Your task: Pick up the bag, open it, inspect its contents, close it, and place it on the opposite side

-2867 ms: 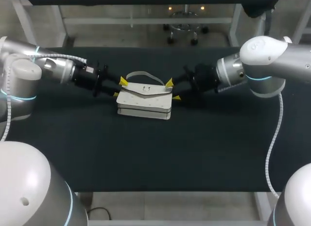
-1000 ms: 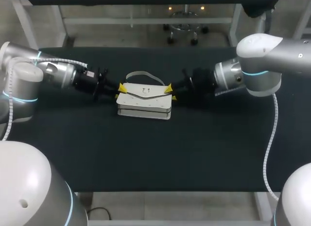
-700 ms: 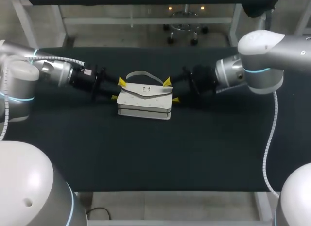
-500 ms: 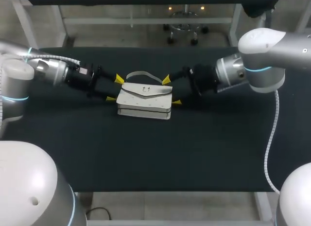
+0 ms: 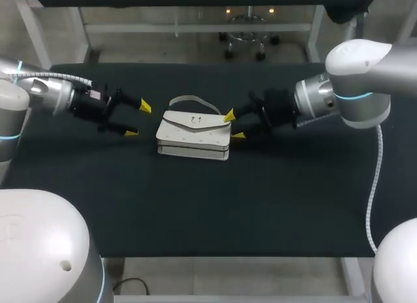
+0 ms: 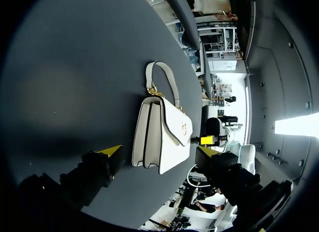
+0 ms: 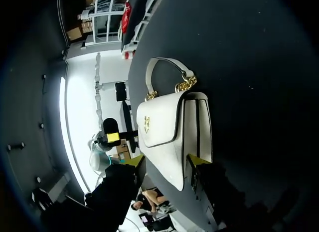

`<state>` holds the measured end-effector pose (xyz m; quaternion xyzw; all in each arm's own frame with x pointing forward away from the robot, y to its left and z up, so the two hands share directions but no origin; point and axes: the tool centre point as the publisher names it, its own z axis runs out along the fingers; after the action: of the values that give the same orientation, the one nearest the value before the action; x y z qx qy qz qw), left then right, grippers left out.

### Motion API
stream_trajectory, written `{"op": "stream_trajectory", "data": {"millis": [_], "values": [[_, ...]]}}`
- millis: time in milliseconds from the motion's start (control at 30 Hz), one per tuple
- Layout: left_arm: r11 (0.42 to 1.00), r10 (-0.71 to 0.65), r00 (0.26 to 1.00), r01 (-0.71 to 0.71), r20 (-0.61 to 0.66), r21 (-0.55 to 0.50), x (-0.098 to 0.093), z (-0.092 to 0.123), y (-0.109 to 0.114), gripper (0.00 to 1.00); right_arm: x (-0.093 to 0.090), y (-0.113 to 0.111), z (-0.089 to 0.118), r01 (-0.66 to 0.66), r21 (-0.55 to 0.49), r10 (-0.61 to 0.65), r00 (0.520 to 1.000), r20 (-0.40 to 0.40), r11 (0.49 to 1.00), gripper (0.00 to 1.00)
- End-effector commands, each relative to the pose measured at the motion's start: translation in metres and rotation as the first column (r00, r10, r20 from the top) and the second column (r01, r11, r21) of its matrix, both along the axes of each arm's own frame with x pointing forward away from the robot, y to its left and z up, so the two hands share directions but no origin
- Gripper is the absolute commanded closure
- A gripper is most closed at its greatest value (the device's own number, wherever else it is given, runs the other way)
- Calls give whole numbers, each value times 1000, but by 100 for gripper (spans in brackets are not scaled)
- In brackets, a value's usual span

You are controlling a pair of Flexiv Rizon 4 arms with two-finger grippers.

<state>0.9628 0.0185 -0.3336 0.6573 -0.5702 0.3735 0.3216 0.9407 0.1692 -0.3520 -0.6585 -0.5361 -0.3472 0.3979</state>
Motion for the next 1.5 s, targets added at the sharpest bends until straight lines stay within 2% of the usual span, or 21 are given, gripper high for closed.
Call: {"op": "stream_trajectory", "data": {"millis": [33,300,467,533,600,633,1033,1100,1167,1500], "values": [[999,31,1000,-31,3,23,-7,3,8,0,-8,2,1,3,-17,-3,1000,4,1000,51],[997,40,999,-38,-16,73,-5,7,29,0,-6,10,-16,-26,-17,26,999,-19,1000,51],[995,59,998,-57,-18,87,-6,11,36,0,-4,13,-20,-33,-3,33,999,-29,999,61],[994,61,998,-59,-19,88,-6,11,38,0,-4,14,-21,-36,0,36,999,-33,999,67],[994,65,998,-63,-20,91,-5,11,40,0,-4,14,-21,-37,0,37,999,-33,999,86],[994,66,998,-63,-22,93,-5,11,40,0,-4,14,-21,-37,-1,37,999,-34,999,100],[988,-1,1000,3,-11,156,-3,21,54,0,5,-6,-14,-69,-24,68,997,-32,997,100],[981,-29,1000,31,-9,191,-3,24,57,0,11,-14,-11,-96,-35,94,994,-48,995,100],[961,-65,998,69,-22,268,-3,27,60,0,15,-20,-10,-99,-52,96,994,-58,994,100],[961,-65,998,69,-22,268,-3,27,60,0,15,-20,-10,-99,-52,96,994,-58,994,100]]}}
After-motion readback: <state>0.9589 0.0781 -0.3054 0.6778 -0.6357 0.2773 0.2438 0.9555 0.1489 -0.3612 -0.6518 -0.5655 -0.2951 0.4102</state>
